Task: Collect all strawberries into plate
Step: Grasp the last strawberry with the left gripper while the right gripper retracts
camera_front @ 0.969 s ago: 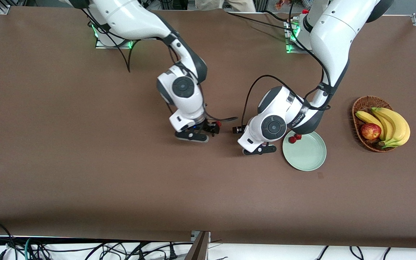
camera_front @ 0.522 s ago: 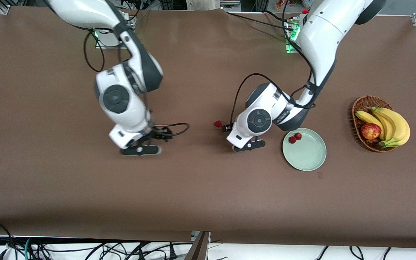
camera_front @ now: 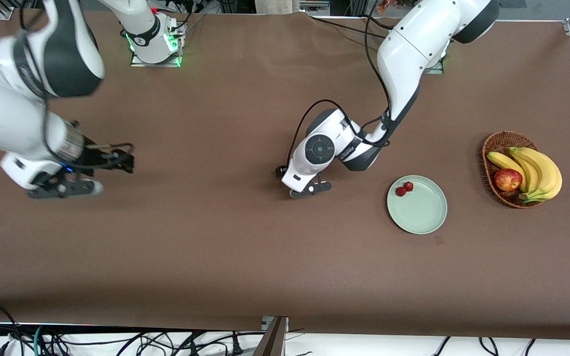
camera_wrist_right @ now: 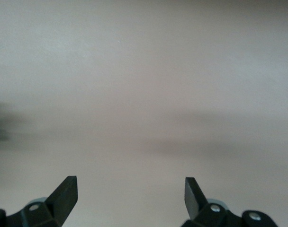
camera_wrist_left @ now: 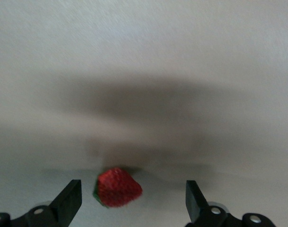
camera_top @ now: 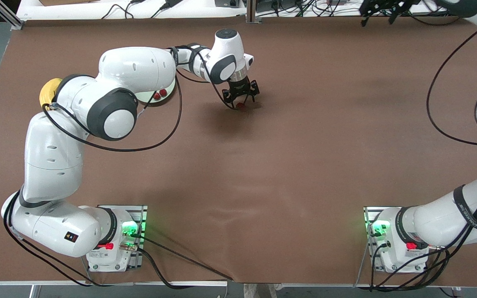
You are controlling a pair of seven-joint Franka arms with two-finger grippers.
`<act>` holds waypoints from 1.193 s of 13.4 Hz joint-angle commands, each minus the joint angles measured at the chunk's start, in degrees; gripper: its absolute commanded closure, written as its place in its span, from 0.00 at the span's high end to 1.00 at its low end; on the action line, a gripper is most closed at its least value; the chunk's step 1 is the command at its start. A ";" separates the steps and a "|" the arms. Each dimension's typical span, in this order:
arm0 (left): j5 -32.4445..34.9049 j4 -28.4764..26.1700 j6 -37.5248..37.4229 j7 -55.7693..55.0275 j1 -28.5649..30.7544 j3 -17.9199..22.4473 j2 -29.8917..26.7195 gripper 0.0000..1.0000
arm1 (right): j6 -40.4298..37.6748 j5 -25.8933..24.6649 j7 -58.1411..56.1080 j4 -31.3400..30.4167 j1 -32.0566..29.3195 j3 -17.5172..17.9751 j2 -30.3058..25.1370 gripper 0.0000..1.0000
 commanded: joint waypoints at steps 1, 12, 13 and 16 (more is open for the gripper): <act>-0.03 -0.35 -0.10 -0.19 -0.83 0.98 -0.69 0.86 | -3.55 -0.34 -0.54 -3.83 -2.77 1.34 -6.36 1.00; 7.09 -0.79 -7.46 3.85 1.17 0.98 -3.05 0.00 | -8.92 -0.96 -2.30 -3.66 -7.62 1.17 -11.82 1.00; 7.09 -0.61 -10.01 5.07 1.79 0.89 -4.80 0.00 | -8.57 -0.78 -2.47 -3.66 -7.61 1.08 -11.82 1.00; 6.66 -0.79 -16.78 16.12 6.96 0.63 -10.16 0.00 | -8.48 -0.52 -2.39 -3.57 -7.79 0.99 -11.03 1.00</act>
